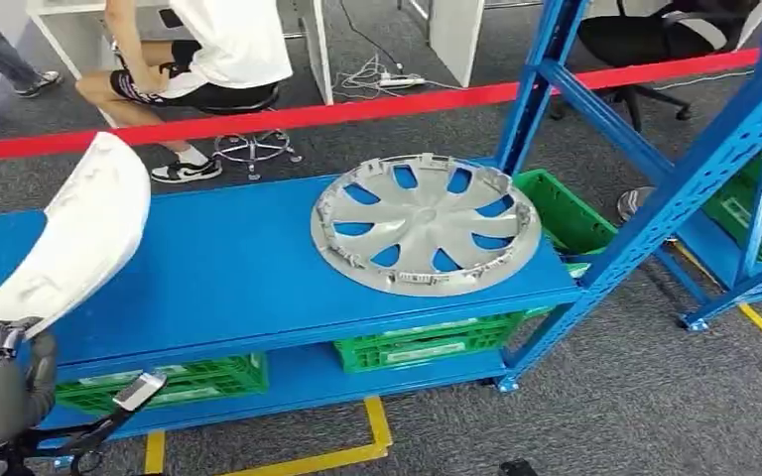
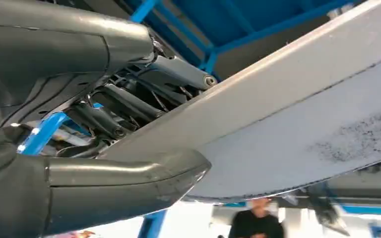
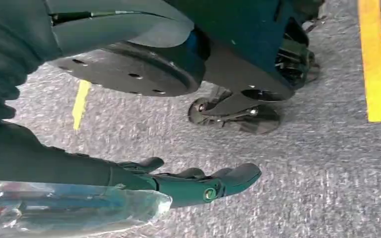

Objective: Take the parts from the cabinet and place them on the table.

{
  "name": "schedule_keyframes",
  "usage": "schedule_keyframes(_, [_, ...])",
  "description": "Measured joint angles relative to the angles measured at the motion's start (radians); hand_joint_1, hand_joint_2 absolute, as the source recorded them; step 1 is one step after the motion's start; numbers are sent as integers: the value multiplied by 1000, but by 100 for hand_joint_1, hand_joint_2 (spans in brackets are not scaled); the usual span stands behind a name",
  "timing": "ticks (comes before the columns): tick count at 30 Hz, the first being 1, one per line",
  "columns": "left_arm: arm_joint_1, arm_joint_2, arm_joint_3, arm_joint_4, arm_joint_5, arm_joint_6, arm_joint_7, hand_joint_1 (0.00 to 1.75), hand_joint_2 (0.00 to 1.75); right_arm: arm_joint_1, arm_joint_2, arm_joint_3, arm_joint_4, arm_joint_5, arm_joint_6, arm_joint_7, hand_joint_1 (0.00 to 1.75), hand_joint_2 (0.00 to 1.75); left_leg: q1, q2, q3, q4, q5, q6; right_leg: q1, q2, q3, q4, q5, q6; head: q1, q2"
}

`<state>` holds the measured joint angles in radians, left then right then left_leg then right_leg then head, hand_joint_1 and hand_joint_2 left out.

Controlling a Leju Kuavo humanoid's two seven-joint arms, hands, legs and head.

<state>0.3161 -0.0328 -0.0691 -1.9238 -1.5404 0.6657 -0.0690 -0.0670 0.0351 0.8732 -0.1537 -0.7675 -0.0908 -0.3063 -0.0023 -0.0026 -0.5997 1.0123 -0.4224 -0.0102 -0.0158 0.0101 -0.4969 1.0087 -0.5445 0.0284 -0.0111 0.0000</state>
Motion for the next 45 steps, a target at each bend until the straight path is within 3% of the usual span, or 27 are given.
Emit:
schedule_keyframes(2, [11,-5,-5,-10,0,2,-4,175,175,3,0,0,0,-1,4,-5,0,175,5,-1,-6,9,-18,-11,-5,-6,-12,-12,20,-24,2,0])
schedule_keyframes(3, [14,-8,-6,-14,0,3,-4,175,175,2,0,-1,0,-2,5,-6,0,175,6,0,-20,45,-69,-17,-5,-6,-19,-12,27,-33,-2,0])
schedule_keyframes(5, [16,-11,-11,-16,0,4,-5,175,175,3,0,-1,1,-2,7,-7,0,175,9,0,-67,192,-174,-26,-2,-10,-39,-11,44,-40,0,0])
schedule_keyframes(7, [20,-13,-12,-17,0,4,-5,175,175,5,-1,-1,1,-2,7,-7,0,175,10,0,-88,298,-211,-32,-1,-12,-64,-10,61,-39,-1,0])
schedule_keyframes(9, [23,-16,-13,-17,0,4,-5,175,175,5,0,-1,1,-2,7,-7,0,175,12,0,-32,242,-155,-32,-1,-13,-88,-8,78,-36,-1,0])
schedule_keyframes(11, [23,-17,-15,-20,0,4,-5,175,175,5,-1,-1,1,-2,8,-7,0,175,13,0,91,63,-96,-26,-1,-12,-106,-4,92,-29,-1,0])
schedule_keyframes(12, [22,-17,-16,-23,0,4,-5,175,175,5,-1,-1,1,-2,8,-7,0,175,11,0,141,-17,-117,-21,3,-11,-111,-2,97,-23,-1,0])
schedule_keyframes(13, [22,-19,-19,-26,0,4,-6,175,175,5,-1,-1,1,-2,9,-8,0,175,8,-2,152,-43,-121,-11,4,-11,-115,-1,105,-16,2,0])
schedule_keyframes(15, [23,-21,-22,-27,0,4,-6,175,175,5,0,-1,1,-3,11,-9,0,175,2,-2,140,-37,-114,1,0,-12,-114,-6,121,-2,-1,0])
schedule_keyframes(17, [24,-24,-23,-27,0,4,-10,175,175,6,-1,-1,3,-4,13,-9,0,175,8,5,126,-51,-90,26,-5,-11,-126,-3,123,9,-3,0])
schedule_keyframes(18, [24,-26,-25,-28,0,4,-12,175,175,6,-1,-1,4,-5,15,-9,0,175,5,7,112,-51,-79,33,-3,-11,-143,22,76,10,1,0])
schedule_keyframes(20, [26,-29,-29,-29,0,3,-14,175,175,5,-1,-1,4,-6,16,-10,0,175,3,9,88,-50,-60,41,-1,-10,-182,160,-48,14,10,0])
schedule_keyframes(21, [27,-29,-30,-29,0,3,-15,175,175,4,-1,-1,4,-6,17,-10,0,175,0,12,74,-50,-49,43,-1,-11,-198,238,-88,16,9,0])
schedule_keyframes(22, [27,-31,-30,-29,0,3,-15,175,175,4,-1,-1,4,-6,18,-10,0,175,-3,13,61,-49,-39,44,-1,-11,-203,289,-96,16,11,0])
schedule_keyframes(24, [28,-32,-31,-29,0,2,-15,175,175,4,-1,-1,5,-6,18,-10,0,175,-9,15,34,-48,-18,43,-1,-11,-160,280,-36,11,10,0])
schedule_keyframes(26, [28,-32,-32,-29,0,2,-15,175,175,5,-1,-1,6,-6,18,-10,0,175,-11,14,12,-46,2,38,5,-12,-36,117,21,-3,10,0])
schedule_keyframes(28, [29,-32,-33,-29,0,2,-15,175,175,2,-2,-1,6,-6,17,-10,0,175,-17,20,4,-37,13,31,16,-41,92,-66,-15,-9,11,0])
schedule_keyframes(30, [29,-32,-35,-29,0,1,-15,175,175,-1,-2,-1,6,-6,18,-11,0,175,-12,33,1,-37,29,21,20,-29,79,-74,-18,-11,10,0])
schedule_keyframes(32, [29,-32,-40,-29,0,0,-15,175,175,4,-2,-1,6,-6,18,-10,0,175,-10,36,-5,-33,31,10,13,-23,67,-76,1,-26,10,0])
schedule_keyframes(34, [28,-32,-44,-29,0,-2,-14,175,175,4,-2,-1,7,-6,17,-9,0,175,-6,17,-28,36,-74,-3,14,-16,43,-75,22,-40,3,0])
schedule_keyframes(36, [28,-32,-47,-29,0,-3,-4,175,175,4,-2,-2,7,-7,17,-10,0,175,-1,14,-60,190,-185,-10,17,-7,21,-73,45,-45,2,0])
schedule_keyframes(37, [27,-30,-49,-29,0,-5,3,175,175,4,-2,-2,7,-9,17,-10,0,175,-1,13,-69,251,-203,-11,18,2,7,-68,56,-44,1,0])
schedule_keyframes(38, [26,-27,-53,-29,0,-6,10,175,175,4,-2,-2,8,-13,17,-10,0,175,-1,12,-63,271,-187,-10,18,8,-13,-61,67,-43,1,0])
schedule_keyframes(39, [23,-25,-56,-28,0,-10,18,175,175,5,-2,-2,8,-16,17,-11,0,175,-1,11,-40,256,-153,-8,18,17,-32,-54,75,-42,2,0])
schedule_keyframes(41, [17,-22,-63,-28,0,-13,26,175,175,6,-2,-3,8,-24,17,-14,0,175,-1,-5,58,117,-86,3,18,36,-65,-38,89,-37,1,0])
schedule_keyframes(43, [8,-16,-73,-28,0,-19,34,175,175,4,0,-6,8,-30,17,-20,0,175,1,-87,152,-32,-106,22,21,54,-89,-23,102,-27,2,0])
schedule_keyframes(45, [-1,-13,-79,-26,2,-21,39,175,175,3,0,-8,8,-42,17,-24,0,175,-4,-69,151,-49,-111,21,13,75,-105,-22,123,-12,1,0])
